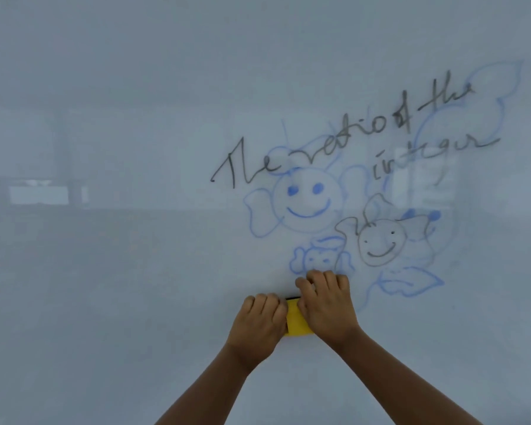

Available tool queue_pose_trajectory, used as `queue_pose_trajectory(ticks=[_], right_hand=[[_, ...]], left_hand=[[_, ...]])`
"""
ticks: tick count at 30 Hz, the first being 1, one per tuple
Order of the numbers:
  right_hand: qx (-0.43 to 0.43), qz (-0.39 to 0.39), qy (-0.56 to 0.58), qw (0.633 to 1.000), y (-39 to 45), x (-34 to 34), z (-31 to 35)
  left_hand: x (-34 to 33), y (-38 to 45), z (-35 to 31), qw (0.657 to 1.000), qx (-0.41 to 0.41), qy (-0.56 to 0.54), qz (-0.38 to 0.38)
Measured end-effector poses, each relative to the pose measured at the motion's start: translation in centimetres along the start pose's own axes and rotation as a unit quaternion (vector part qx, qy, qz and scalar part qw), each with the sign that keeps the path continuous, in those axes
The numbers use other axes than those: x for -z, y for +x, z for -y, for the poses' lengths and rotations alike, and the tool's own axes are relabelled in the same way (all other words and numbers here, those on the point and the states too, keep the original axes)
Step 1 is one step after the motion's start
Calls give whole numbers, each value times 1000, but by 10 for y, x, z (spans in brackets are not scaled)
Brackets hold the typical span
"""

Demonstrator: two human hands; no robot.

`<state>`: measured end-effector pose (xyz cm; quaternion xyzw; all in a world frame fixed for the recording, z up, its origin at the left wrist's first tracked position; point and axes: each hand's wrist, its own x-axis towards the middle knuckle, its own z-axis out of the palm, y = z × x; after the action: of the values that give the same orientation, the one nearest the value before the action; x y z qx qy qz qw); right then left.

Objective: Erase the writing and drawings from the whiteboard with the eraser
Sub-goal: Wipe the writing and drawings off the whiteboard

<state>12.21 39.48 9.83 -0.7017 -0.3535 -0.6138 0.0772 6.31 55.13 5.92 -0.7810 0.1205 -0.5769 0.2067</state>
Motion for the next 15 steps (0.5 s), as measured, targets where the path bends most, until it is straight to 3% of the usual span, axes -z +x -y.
queue_pose_trajectory(ticks=[4, 7, 15], right_hand=[[-67, -19, 41, 997, -10, -3, 28], [-52, -14, 72, 996, -16, -12, 45], [-38, -14, 54, 998, -7, -18, 43]], left_hand=[[-10, -1, -6, 997, 46, -32, -49], [-18, -6, -3, 993, 64, -66, -73], [-26, 1, 11, 990, 13, -67, -119]])
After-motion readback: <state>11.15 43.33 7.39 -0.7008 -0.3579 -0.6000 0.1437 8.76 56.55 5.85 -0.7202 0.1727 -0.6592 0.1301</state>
